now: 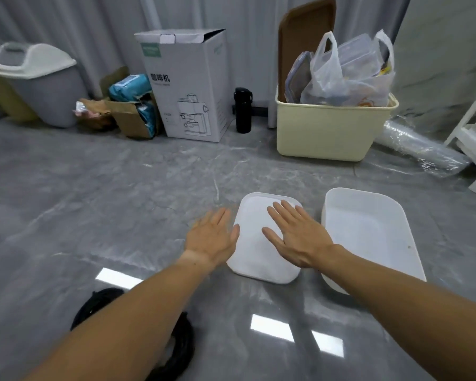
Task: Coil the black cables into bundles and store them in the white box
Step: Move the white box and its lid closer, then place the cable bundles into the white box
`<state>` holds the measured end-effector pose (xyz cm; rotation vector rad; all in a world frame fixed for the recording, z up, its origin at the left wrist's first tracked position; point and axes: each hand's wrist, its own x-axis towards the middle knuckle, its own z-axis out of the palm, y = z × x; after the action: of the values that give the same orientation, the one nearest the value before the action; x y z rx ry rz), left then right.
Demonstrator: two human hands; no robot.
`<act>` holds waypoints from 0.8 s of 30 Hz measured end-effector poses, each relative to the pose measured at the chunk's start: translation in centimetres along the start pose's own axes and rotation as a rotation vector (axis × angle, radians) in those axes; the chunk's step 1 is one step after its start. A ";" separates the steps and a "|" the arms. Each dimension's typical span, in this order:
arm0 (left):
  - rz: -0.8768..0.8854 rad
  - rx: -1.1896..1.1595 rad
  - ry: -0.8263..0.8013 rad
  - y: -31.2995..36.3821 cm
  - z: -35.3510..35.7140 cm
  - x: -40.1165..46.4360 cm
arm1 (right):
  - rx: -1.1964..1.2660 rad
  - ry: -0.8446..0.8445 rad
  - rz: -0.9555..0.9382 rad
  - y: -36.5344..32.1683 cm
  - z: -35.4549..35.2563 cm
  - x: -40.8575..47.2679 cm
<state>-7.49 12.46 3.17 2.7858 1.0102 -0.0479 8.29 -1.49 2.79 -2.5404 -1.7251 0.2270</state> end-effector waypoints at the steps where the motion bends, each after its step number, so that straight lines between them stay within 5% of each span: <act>1: -0.028 -0.003 -0.006 -1.2 -0.1 -0.5 | 0.009 -0.011 -0.015 -1.1 0.2 0.4; 24: -0.428 -0.041 0.016 -20.2 1.6 -14.2 | 0.032 -0.074 -0.378 -21.2 6.6 2.7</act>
<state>-31.27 18.39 -0.23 2.4862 1.5712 -0.0605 -11.19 8.69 -1.08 -2.1516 -2.1615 0.3244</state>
